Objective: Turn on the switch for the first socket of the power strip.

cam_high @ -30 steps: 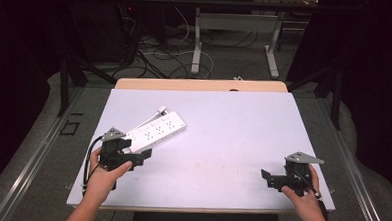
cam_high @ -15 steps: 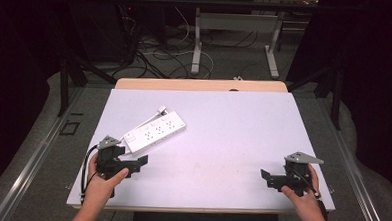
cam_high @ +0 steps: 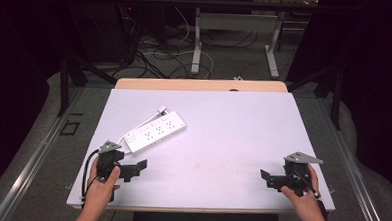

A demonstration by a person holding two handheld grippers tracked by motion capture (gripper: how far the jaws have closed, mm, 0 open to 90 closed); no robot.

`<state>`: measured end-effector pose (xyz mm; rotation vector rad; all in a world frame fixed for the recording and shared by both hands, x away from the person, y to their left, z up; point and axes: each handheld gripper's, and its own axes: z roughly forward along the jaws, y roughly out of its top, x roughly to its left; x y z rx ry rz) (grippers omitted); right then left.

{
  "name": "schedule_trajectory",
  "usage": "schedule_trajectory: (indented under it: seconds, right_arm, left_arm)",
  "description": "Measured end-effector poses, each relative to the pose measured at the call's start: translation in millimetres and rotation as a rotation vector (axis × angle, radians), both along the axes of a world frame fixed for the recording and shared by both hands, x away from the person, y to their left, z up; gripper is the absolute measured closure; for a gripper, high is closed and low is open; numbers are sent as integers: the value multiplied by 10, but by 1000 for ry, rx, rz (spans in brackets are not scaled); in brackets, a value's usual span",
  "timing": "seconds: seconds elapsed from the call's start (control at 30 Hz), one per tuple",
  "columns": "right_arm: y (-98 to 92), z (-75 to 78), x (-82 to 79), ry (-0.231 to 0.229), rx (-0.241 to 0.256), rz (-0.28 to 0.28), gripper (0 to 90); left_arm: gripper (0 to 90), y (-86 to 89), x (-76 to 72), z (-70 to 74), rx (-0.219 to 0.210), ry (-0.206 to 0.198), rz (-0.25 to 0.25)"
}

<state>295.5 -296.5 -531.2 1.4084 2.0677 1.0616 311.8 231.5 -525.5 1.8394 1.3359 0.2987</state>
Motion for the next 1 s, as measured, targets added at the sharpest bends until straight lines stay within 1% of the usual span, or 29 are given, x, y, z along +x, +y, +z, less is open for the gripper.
schedule_trajectory:
  seconds: [0.03,0.13,0.37,0.47,0.67,0.77,0.9,1.0]
  right_arm:
    - [1,0,0,0,-1,0,0]
    - [1,0,0,0,-1,1,0]
    - [-2,0,1,-2,-3,0,0]
    - [-4,-1,3,-1,-1,1,0]
    - [-1,-2,5,3,1,3,0]
    - [5,0,2,7,1,1,0]
    - [5,-6,10,4,-1,5,0]
    - [10,-9,12,5,2,6,0]
  left_arm:
    - [4,1,0,-13,10,7,-6]
    - [4,-12,2,-60,19,21,-18]
    - [12,-43,-3,-116,41,33,-35]
    - [13,-55,1,-138,59,38,-45]
    - [16,-85,-2,-180,73,52,-62]
    - [16,-100,-5,-187,73,51,-71]
    - [19,-132,-14,-198,92,51,-86]
    - [21,-149,-19,-206,95,53,-93]
